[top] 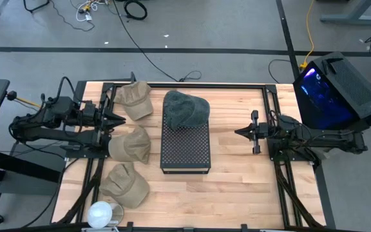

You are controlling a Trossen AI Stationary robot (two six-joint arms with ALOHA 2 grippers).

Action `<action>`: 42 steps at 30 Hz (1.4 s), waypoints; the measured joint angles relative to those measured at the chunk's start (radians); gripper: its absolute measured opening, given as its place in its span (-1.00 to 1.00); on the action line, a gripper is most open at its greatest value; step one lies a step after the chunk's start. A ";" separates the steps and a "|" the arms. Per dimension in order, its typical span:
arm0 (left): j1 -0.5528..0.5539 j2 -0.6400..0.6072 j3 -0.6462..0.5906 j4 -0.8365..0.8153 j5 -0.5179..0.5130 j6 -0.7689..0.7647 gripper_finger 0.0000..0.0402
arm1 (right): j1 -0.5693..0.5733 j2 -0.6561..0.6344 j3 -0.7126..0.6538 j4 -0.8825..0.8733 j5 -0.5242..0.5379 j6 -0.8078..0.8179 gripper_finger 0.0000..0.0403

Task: Pick & Place hat
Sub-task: Put the top brown cap on the shelf

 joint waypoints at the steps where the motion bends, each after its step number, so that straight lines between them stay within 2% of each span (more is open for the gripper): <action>1: 0.000 0.000 0.000 0.000 0.000 0.000 -0.76 | 0.000 -0.010 -0.005 0.000 -0.004 0.002 -0.99; 24: 0.000 0.000 0.000 0.000 0.000 0.000 -0.76 | 0.000 -0.149 -0.109 -0.003 -0.129 0.135 -0.99; 42: 0.000 0.000 0.000 0.000 0.000 0.000 -0.76 | 0.000 -0.269 -0.109 -0.048 -0.127 0.139 -0.99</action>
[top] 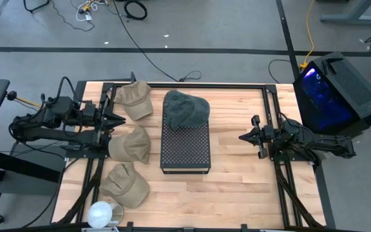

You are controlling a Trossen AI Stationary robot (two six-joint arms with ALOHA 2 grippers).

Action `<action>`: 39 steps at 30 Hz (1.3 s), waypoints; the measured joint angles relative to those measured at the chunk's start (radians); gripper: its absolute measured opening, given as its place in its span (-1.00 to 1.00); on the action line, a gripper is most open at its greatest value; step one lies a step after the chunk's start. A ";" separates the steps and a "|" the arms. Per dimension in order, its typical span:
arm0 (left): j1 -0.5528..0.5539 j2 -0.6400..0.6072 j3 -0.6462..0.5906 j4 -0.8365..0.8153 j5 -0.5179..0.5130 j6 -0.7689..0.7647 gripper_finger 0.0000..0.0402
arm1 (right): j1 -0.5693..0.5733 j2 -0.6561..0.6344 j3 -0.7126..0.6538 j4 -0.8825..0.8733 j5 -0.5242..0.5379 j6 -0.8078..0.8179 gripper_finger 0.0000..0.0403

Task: Pick & Place hat
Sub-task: Put the top brown cap on the shelf

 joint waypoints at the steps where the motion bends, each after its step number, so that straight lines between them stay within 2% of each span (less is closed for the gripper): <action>1: 0.000 0.000 0.000 0.000 0.000 0.000 -0.76 | 0.000 0.000 0.000 -0.002 0.000 0.000 -0.99; 13: 0.000 0.000 0.000 0.000 0.000 0.000 -0.76 | 0.047 0.000 0.000 -0.009 0.053 0.000 -0.99; 39: 0.000 0.000 0.000 0.000 0.000 0.000 -0.76 | 0.047 0.001 0.000 -0.008 0.052 0.016 -0.97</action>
